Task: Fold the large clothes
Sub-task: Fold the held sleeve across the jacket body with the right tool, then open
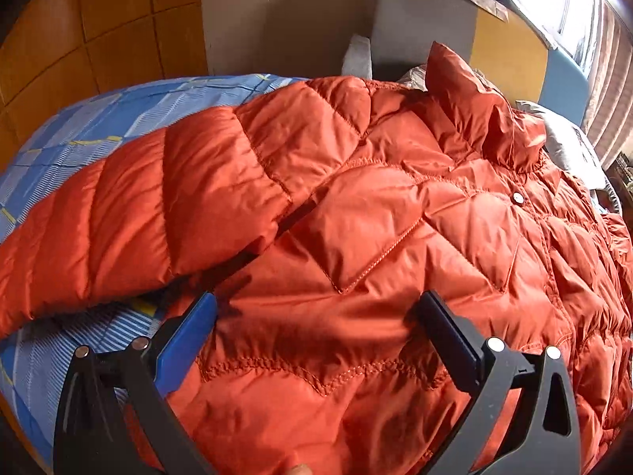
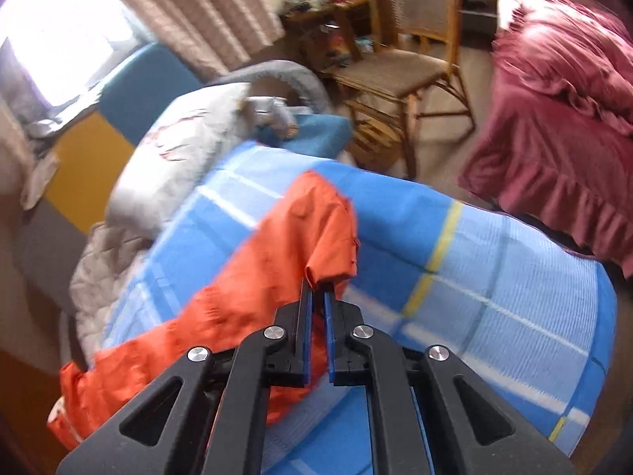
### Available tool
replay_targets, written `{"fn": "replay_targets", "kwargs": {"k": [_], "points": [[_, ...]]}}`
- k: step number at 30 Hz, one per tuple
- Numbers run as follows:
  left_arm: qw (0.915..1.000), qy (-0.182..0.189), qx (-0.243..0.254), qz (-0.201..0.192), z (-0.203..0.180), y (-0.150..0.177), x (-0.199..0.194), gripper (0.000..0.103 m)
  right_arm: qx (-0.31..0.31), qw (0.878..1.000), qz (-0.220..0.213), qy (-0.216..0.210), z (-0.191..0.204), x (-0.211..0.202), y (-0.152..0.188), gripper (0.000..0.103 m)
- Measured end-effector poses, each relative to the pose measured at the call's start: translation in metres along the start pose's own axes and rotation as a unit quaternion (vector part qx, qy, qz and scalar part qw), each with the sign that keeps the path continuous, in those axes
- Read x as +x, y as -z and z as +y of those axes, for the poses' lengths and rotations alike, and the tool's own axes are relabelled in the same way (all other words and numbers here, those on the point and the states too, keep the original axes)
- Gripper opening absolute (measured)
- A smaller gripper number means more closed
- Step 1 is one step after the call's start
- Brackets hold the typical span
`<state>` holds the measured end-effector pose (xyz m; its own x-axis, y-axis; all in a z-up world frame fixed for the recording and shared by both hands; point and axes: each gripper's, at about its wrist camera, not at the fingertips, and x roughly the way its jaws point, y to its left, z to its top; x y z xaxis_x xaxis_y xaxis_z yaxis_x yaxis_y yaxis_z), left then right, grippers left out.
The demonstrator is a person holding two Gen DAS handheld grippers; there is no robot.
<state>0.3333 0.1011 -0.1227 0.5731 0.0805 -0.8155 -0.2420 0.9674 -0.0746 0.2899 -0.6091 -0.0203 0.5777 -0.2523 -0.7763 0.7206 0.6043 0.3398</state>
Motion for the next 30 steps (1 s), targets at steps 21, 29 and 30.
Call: {"fn": "replay_targets", "kwargs": {"k": [21, 29, 30], "points": [[0.9983, 0.038, 0.042, 0.016, -0.001, -0.004, 0.015, 0.101, -0.256, 0.952, 0.035, -0.164, 0.261, -0.061, 0.159, 0.003], [0.9984, 0.041, 0.038, 0.012, -0.001, 0.000, 0.013, 0.101, -0.316, 0.926, 0.077, -0.193, 0.313, -0.066, 0.242, 0.003], [0.9984, 0.042, 0.037, 0.012, -0.001, 0.001, 0.012, 0.101, -0.320, 0.923, 0.083, -0.196, 0.316, -0.065, 0.250, 0.003]]}}
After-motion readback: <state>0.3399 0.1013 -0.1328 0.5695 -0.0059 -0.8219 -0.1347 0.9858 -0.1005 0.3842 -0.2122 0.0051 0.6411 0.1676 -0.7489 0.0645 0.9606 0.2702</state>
